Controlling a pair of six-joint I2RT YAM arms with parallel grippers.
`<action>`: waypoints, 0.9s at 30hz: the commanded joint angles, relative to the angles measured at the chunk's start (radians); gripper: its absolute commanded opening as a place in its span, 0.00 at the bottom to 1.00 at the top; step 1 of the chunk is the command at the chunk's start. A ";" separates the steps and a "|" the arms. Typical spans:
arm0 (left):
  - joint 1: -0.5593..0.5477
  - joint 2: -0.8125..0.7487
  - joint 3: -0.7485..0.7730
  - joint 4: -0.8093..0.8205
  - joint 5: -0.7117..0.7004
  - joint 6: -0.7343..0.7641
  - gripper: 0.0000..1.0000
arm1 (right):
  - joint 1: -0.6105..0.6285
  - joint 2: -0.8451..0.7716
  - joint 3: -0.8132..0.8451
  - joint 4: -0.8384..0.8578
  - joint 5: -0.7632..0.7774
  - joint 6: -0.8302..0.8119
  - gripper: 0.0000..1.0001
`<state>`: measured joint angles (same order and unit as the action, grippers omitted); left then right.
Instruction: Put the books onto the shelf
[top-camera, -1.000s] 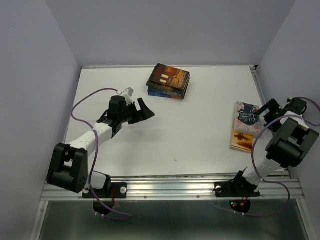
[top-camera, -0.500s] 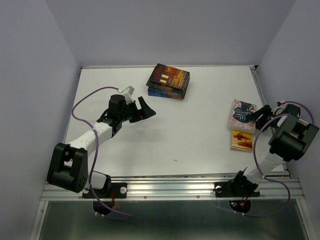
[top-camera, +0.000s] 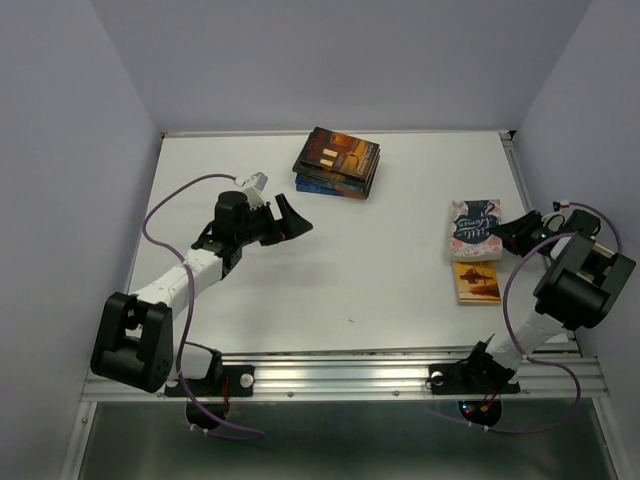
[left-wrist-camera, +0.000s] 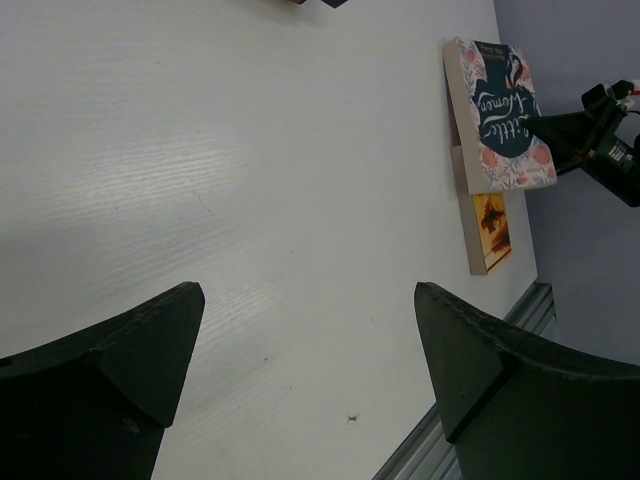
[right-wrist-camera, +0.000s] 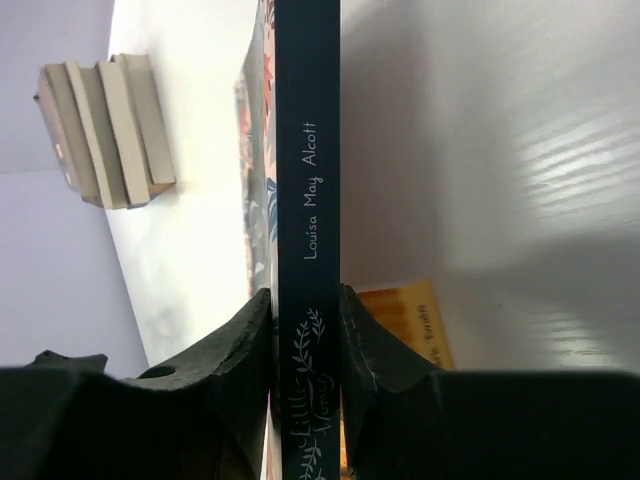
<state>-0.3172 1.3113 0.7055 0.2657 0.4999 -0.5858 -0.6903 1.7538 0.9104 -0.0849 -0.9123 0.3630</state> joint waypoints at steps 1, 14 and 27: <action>0.004 -0.040 -0.009 0.055 0.031 0.000 0.99 | 0.043 -0.134 0.016 0.129 -0.051 0.024 0.01; 0.004 -0.073 0.006 0.043 0.003 0.000 0.99 | 0.428 -0.315 0.214 0.259 0.040 0.121 0.01; 0.006 -0.126 0.008 0.006 -0.041 -0.019 0.99 | 0.821 0.024 0.606 0.356 0.237 0.207 0.01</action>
<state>-0.3164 1.2308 0.7013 0.2665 0.4721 -0.6022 0.0704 1.7306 1.4170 0.1383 -0.7822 0.4786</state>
